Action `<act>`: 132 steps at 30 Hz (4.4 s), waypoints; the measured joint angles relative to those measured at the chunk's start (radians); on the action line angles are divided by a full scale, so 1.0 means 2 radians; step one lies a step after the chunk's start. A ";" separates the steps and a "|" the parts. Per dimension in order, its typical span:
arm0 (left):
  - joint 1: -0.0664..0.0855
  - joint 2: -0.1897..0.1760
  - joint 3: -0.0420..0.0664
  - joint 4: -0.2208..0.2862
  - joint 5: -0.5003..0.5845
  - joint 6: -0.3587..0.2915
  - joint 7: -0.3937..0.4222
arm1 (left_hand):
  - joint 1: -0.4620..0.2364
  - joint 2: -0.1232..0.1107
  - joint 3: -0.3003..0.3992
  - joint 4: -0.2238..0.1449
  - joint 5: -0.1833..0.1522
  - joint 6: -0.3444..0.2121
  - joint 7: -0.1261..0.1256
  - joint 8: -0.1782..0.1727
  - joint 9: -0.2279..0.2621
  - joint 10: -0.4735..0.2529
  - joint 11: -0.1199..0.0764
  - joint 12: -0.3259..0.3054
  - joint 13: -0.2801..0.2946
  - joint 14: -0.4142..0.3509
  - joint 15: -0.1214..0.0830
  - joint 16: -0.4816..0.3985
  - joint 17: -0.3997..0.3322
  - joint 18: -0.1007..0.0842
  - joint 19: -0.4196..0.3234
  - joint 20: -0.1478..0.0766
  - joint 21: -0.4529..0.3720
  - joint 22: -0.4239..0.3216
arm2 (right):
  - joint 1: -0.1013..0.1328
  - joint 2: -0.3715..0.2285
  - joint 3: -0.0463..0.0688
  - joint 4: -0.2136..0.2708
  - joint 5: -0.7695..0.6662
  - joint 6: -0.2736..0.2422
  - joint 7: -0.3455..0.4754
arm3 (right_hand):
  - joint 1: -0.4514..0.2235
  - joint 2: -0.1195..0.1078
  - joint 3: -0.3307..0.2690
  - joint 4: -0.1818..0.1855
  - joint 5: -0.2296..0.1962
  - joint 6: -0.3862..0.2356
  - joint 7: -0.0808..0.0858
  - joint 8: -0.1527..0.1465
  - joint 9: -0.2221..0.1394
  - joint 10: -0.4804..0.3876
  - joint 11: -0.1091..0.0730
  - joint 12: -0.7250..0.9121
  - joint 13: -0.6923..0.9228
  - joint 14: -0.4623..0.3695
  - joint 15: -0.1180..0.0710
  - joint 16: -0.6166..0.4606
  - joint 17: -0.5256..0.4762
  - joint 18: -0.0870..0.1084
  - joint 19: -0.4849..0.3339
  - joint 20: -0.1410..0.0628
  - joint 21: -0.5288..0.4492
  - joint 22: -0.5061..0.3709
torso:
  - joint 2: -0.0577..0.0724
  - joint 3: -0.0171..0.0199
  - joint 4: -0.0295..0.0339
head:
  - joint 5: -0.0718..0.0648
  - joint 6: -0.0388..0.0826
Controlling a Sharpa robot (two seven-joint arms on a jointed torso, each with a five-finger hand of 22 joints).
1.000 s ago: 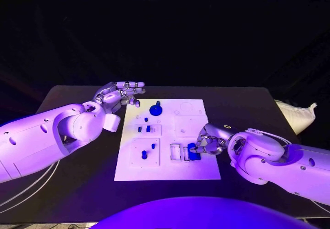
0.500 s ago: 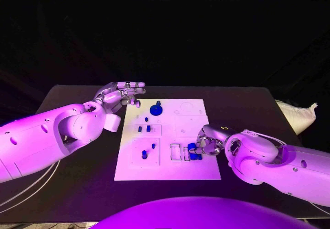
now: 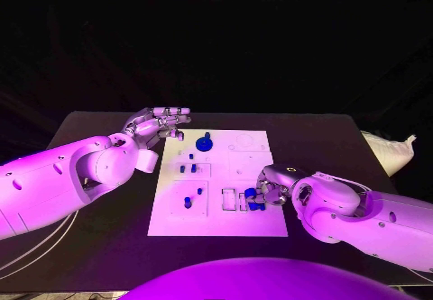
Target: Assemble the parts on the task board
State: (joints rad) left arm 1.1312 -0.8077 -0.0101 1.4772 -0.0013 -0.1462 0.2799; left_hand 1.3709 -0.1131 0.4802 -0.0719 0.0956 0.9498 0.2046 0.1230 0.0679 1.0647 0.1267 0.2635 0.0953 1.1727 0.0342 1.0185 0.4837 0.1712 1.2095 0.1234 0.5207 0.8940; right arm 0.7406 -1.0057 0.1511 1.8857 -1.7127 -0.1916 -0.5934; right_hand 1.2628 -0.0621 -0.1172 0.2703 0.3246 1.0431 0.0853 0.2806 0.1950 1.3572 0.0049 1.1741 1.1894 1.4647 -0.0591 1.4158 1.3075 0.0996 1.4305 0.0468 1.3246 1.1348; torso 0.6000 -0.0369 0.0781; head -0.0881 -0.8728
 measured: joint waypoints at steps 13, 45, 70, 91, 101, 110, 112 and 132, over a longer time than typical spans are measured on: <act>0.000 0.000 0.000 0.000 0.000 0.001 -0.001 | 0.000 0.000 0.000 0.000 0.000 0.000 0.000 0.000 0.000 -0.002 -0.002 0.000 0.000 0.000 0.000 0.000 0.000 0.000 0.000 0.000 0.000 0.000 | 0.000 0.002 0.000 0.000 -0.018 0.007 0.000 | 0.023 0.001 -0.006 -0.005 0.000 -0.002 0.001 0.004 0.007 0.000 0.000 -0.002 0.003 0.000 0.000 0.000 0.000 0.000 0.000 0.000 0.000 0.001 | 0.000 -0.0001 -0.0003 | 0.000 0.000; 0.000 0.002 0.000 -0.001 0.000 0.002 -0.002 | 0.000 0.000 -0.001 0.001 0.000 0.000 0.000 0.000 0.000 -0.002 -0.002 0.004 0.000 0.000 0.000 0.000 -0.001 0.000 0.000 0.000 0.000 0.000 | -0.004 0.021 0.003 -0.022 -0.022 0.014 0.002 | 0.011 0.012 -0.024 0.009 0.043 -0.008 0.001 0.007 0.017 -0.002 0.002 -0.011 0.005 0.000 0.000 0.002 0.000 0.000 0.000 0.000 0.002 0.003 | 0.000 0.0002 -0.0002 | -0.001 0.000; -0.001 0.002 0.000 0.000 0.003 0.003 -0.002 | -0.002 0.002 -0.001 0.001 0.000 0.000 0.000 0.002 0.000 -0.002 -0.002 0.004 0.000 0.000 0.000 0.000 0.000 0.000 0.000 0.000 0.000 -0.001 | -0.011 0.018 -0.001 -0.018 -0.003 -0.041 0.005 | 0.020 0.027 -0.022 0.007 0.072 0.000 -0.004 0.002 0.019 0.003 -0.001 -0.013 0.011 0.000 -0.004 0.004 0.000 0.000 0.003 -0.003 0.005 0.011 | 0.000 0.0003 -0.0003 | -0.004 0.000; -0.002 0.004 0.000 -0.001 0.006 0.004 -0.002 | -0.002 0.002 -0.001 0.001 0.000 0.000 0.000 0.002 0.000 -0.003 0.000 0.004 0.000 -0.001 0.001 0.000 -0.001 0.000 0.000 0.000 0.000 -0.001 | -0.011 0.023 0.002 0.012 0.052 -0.079 0.016 | -0.006 0.038 -0.034 0.012 0.087 0.003 -0.003 -0.003 0.023 0.005 -0.003 -0.020 0.011 0.000 -0.004 0.006 0.000 0.000 0.004 -0.004 0.009 0.016 | 0.000 -0.0003 0.0003 | -0.006 0.000; -0.002 0.004 0.000 -0.001 0.006 0.005 -0.003 | -0.004 0.004 -0.003 0.003 0.000 -0.002 0.002 0.002 0.000 -0.005 -0.002 0.006 0.000 -0.001 0.001 0.000 -0.001 0.000 0.000 0.000 0.000 -0.001 | -0.011 0.039 0.002 0.007 0.066 -0.042 0.009 | -0.038 0.052 -0.045 0.012 0.080 0.015 -0.008 -0.003 0.029 0.007 -0.005 -0.023 0.010 0.002 -0.006 0.006 0.000 -0.008 0.004 -0.004 0.010 0.017 | 0.000 -0.0008 0.0006 | -0.006 0.000; -0.002 0.004 0.000 -0.001 0.006 0.005 -0.003 | -0.004 0.004 -0.003 0.003 0.000 -0.002 0.002 0.002 0.000 -0.005 -0.002 0.006 0.000 -0.002 0.002 0.000 -0.001 0.000 0.000 0.000 0.000 -0.001 | -0.010 0.045 0.002 0.003 0.065 -0.034 0.003 | -0.042 0.055 -0.048 0.011 0.074 0.015 -0.008 -0.003 0.030 0.008 -0.006 -0.025 0.010 0.002 -0.006 0.006 0.000 -0.008 0.005 -0.005 0.010 0.017 | 0.000 -0.0007 0.0003 | -0.003 0.000; -0.002 0.004 0.000 -0.001 0.006 0.005 -0.003 | -0.004 0.004 -0.003 0.003 0.000 -0.002 0.002 0.002 0.000 -0.005 -0.002 0.006 0.000 -0.002 0.002 0.000 -0.001 0.000 0.000 0.000 0.000 -0.001 | -0.010 0.046 0.002 0.002 0.064 -0.034 0.002 | -0.047 0.056 -0.052 0.010 0.058 0.016 -0.009 -0.003 0.033 0.008 -0.006 -0.025 0.010 0.002 -0.006 0.006 0.000 -0.008 0.005 -0.005 0.010 0.017 | 0.000 -0.0004 0.0003 | -0.003 0.000; -0.002 0.004 0.000 -0.001 0.006 0.007 -0.004 | -0.004 0.004 -0.003 0.003 0.000 -0.002 0.002 0.002 0.000 -0.005 -0.002 0.006 0.000 -0.002 0.002 0.000 -0.001 0.000 0.000 0.000 0.000 -0.001 | -0.008 0.050 0.002 -0.002 0.050 -0.034 -0.002 | -0.150 0.057 -0.101 0.012 -0.132 0.018 -0.010 -0.003 0.053 0.009 -0.007 -0.043 0.007 0.000 -0.007 0.006 0.000 -0.008 0.003 -0.007 0.010 0.016 | 0.000 -0.0004 -0.0003 | -0.001 0.000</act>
State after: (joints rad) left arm 1.1262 -0.7996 -0.0103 1.4762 0.0115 -0.1323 0.2712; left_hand 1.3631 -0.1052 0.4749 -0.0666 0.0956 0.9461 0.2079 0.1269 0.0679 1.0542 0.1229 0.2750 0.0953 1.1690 0.0379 1.0185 0.4809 0.1712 1.2095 0.1235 0.5208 0.8912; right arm 0.7238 -0.9059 0.1543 1.8818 -1.6118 -0.2595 -0.5980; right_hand 0.9621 0.0511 -0.3200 0.2938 0.0610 1.0783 0.0649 0.2749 0.3018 1.3753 -0.0096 1.0880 1.2040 1.4647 -0.0736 1.4274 1.3080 0.0841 1.4374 0.0323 1.3439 1.1667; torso 0.5996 -0.0377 0.0775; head -0.0900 -0.8728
